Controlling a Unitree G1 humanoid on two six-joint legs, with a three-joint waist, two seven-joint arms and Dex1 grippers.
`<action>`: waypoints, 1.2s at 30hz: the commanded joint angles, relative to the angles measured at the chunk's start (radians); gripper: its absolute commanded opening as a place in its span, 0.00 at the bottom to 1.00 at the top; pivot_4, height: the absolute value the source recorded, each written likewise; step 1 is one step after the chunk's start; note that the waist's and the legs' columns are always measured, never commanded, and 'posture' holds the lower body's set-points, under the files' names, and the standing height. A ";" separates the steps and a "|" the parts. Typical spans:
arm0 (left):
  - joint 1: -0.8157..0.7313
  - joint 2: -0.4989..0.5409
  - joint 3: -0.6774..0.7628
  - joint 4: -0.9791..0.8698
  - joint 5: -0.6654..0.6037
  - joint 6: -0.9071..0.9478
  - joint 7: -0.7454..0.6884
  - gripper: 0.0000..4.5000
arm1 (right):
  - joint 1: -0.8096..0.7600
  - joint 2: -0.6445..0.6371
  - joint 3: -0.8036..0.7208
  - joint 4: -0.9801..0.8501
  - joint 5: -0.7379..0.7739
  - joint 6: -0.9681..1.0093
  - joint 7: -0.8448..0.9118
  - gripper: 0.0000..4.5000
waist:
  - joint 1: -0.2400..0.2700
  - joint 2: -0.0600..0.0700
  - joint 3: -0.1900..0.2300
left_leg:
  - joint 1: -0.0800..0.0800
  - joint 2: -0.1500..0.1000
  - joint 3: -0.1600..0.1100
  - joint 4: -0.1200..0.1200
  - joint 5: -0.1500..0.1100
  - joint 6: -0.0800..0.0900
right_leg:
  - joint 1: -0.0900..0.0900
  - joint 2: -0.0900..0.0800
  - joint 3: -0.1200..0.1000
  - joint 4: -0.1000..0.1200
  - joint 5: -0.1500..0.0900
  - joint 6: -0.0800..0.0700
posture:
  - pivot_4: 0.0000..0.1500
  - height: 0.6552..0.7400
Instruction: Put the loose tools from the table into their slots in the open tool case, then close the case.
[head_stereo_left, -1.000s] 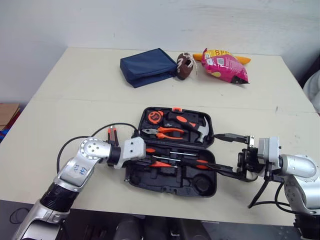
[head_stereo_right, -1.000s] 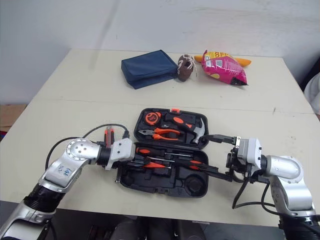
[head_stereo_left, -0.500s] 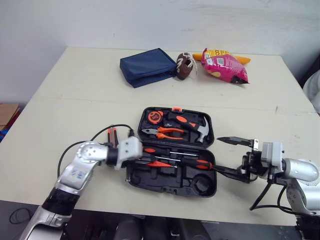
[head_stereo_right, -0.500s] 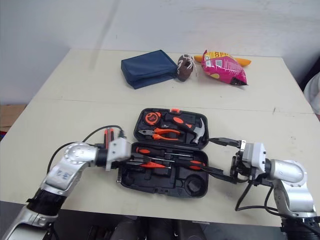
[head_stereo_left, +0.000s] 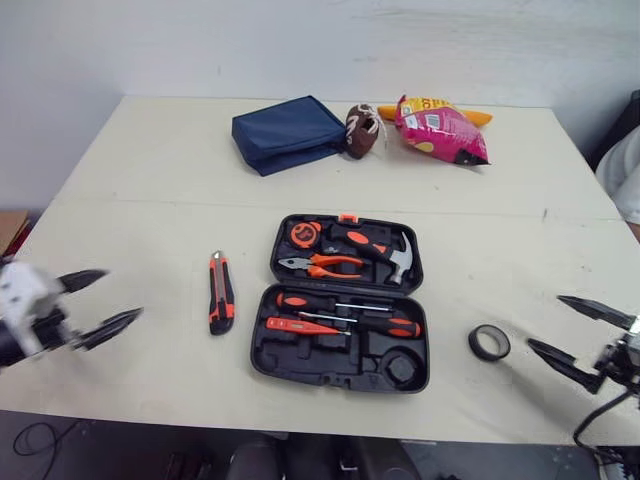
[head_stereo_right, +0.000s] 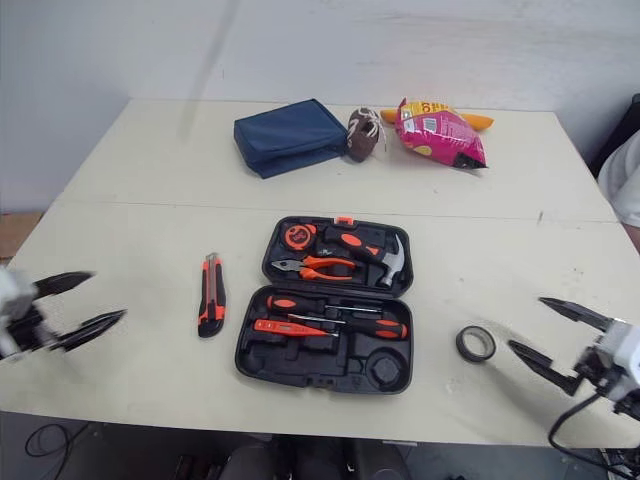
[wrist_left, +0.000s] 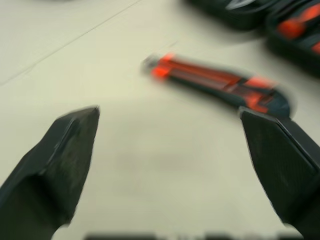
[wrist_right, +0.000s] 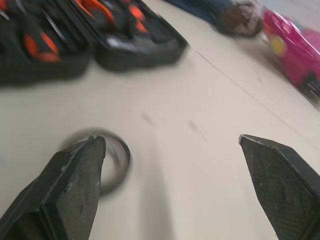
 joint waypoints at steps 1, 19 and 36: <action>0.018 0.038 0.105 0.124 0.018 -0.077 0.039 1.00 | 0.011 -0.038 -0.053 0.148 -0.020 -0.113 0.017 1.00 | 0.000 0.000 0.000 | 0.000 0.000 0.000 0.000 0.000 0.000 | 0.000 0.000 0.000 0.000 0.000 -0.001 | 1.00 1.00; -0.059 -0.113 0.008 -0.675 -0.261 0.680 0.548 1.00 | -0.303 0.100 0.196 -0.070 0.065 0.026 0.110 1.00 | -0.017 0.000 0.001 | 0.000 0.001 -0.002 -0.001 0.001 -0.002 | 0.001 -0.001 -0.003 0.003 0.001 -0.002 | 1.00 1.00; -0.446 -0.632 -0.276 -1.085 -0.245 1.502 1.208 1.00 | -0.316 0.193 0.359 -0.320 0.111 0.103 0.182 1.00 | 0.007 0.000 0.001 | -0.001 0.000 -0.002 0.003 0.004 -0.008 | 0.002 0.002 0.000 0.003 0.002 0.001 | 1.00 1.00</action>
